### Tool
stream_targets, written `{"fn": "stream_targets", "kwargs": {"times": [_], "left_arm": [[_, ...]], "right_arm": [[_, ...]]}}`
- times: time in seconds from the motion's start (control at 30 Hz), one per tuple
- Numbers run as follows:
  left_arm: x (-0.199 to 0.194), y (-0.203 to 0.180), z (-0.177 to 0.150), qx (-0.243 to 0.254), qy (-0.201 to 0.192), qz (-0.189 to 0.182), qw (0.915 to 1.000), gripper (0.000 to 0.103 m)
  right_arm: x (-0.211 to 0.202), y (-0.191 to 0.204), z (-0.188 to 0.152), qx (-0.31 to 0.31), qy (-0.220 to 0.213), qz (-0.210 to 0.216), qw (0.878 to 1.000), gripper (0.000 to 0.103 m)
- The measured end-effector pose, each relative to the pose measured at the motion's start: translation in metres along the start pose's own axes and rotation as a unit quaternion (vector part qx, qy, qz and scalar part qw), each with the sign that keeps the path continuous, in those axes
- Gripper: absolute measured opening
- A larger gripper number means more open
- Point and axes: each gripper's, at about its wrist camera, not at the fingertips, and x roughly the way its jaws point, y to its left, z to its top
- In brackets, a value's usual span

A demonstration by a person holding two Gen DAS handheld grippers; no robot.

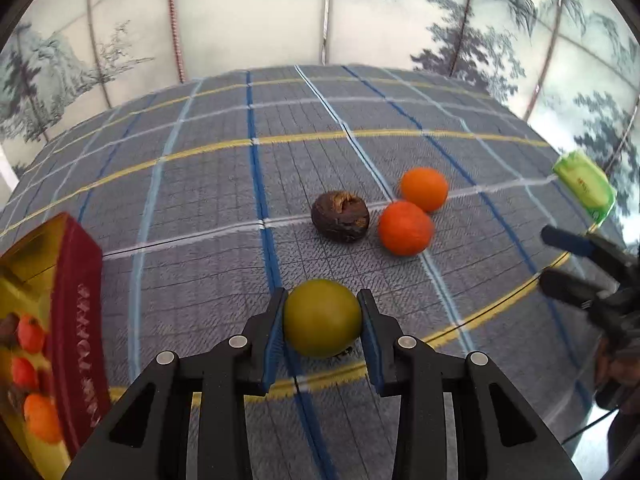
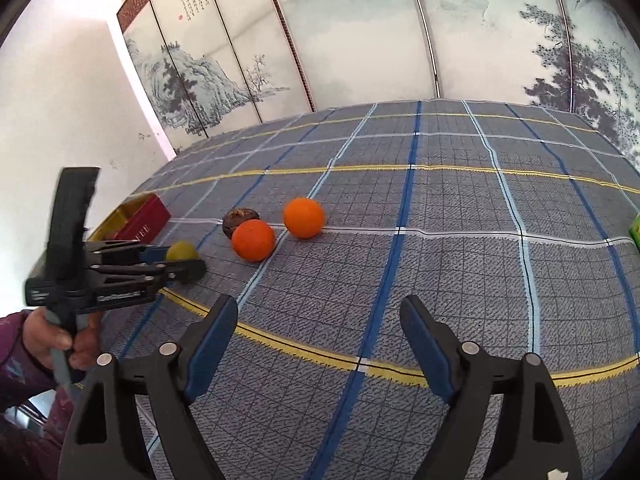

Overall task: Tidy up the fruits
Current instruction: 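Grasp the yellow-green persimmon on the cloth with the left tool, then carry the yellow-green persimmon over the tin and release it inside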

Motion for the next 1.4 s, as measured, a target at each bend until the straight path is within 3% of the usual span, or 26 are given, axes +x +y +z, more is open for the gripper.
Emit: {"fn": "stream_targets", "kwargs": {"times": [0.2,0.4,0.67,0.93,1.03,1.23,1.4], "left_arm": [[-0.033,0.012,-0.003,-0.035,-0.009,0.025,0.999,0.036],[-0.059,0.033,-0.012,-0.067,-0.017,0.05,0.9964,0.036],[-0.086,0.054,-0.028,-0.079,-0.034,0.077,0.9933,0.036],[-0.104,0.072,-0.039,-0.082,-0.048,0.1,0.9904,0.037],[-0.107,0.08,-0.044,-0.083,-0.049,0.113,0.9889,0.037],[-0.106,0.1,-0.057,-0.095,-0.041,0.132,0.9859,0.037],[-0.103,0.114,-0.066,-0.106,-0.036,0.146,0.983,0.037]], "right_arm": [[0.012,0.002,0.0,-0.006,0.029,-0.02,0.999,0.084],[0.028,0.006,0.001,-0.025,0.074,-0.031,0.997,0.102],[0.042,0.022,-0.003,-0.074,0.108,-0.105,0.986,0.103],[0.038,0.019,-0.004,-0.068,0.105,-0.109,0.986,0.103],[0.033,0.01,-0.003,-0.039,0.096,-0.114,0.988,0.103],[0.017,-0.014,-0.002,0.042,0.055,-0.081,0.994,0.103],[0.015,-0.014,-0.002,0.047,0.051,-0.083,0.994,0.103]]}}
